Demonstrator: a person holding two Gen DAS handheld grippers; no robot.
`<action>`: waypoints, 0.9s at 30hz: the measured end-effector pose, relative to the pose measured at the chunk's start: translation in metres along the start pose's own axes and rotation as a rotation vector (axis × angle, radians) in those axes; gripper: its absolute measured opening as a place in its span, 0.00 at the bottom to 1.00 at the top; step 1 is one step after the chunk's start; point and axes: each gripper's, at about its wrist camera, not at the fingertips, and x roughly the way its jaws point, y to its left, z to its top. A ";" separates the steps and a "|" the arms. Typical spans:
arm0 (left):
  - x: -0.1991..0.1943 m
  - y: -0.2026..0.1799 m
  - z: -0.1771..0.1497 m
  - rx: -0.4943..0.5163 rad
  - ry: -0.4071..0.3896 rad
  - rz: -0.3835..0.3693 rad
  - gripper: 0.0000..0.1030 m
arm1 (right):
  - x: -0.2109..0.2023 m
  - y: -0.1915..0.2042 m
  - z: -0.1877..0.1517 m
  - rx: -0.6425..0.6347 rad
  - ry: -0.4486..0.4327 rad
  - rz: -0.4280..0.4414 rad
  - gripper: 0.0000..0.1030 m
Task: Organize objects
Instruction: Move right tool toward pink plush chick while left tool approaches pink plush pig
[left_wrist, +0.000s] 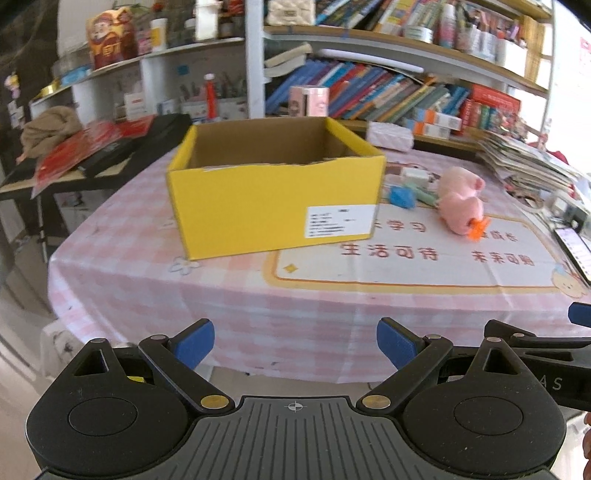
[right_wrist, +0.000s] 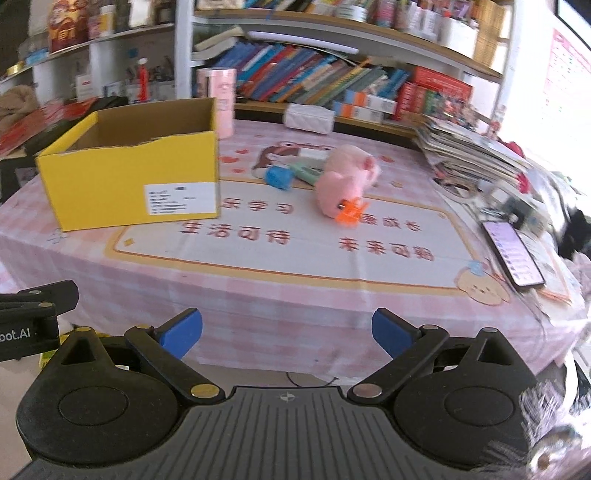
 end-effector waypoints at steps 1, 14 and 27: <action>0.001 -0.004 0.000 0.008 0.001 -0.008 0.94 | 0.000 -0.003 -0.001 0.007 0.001 -0.008 0.97; 0.022 -0.037 0.015 0.049 0.013 -0.046 0.94 | 0.013 -0.037 0.001 0.057 0.023 -0.062 0.97; 0.056 -0.059 0.042 0.004 0.025 -0.030 0.94 | 0.054 -0.059 0.036 0.011 0.034 -0.026 0.97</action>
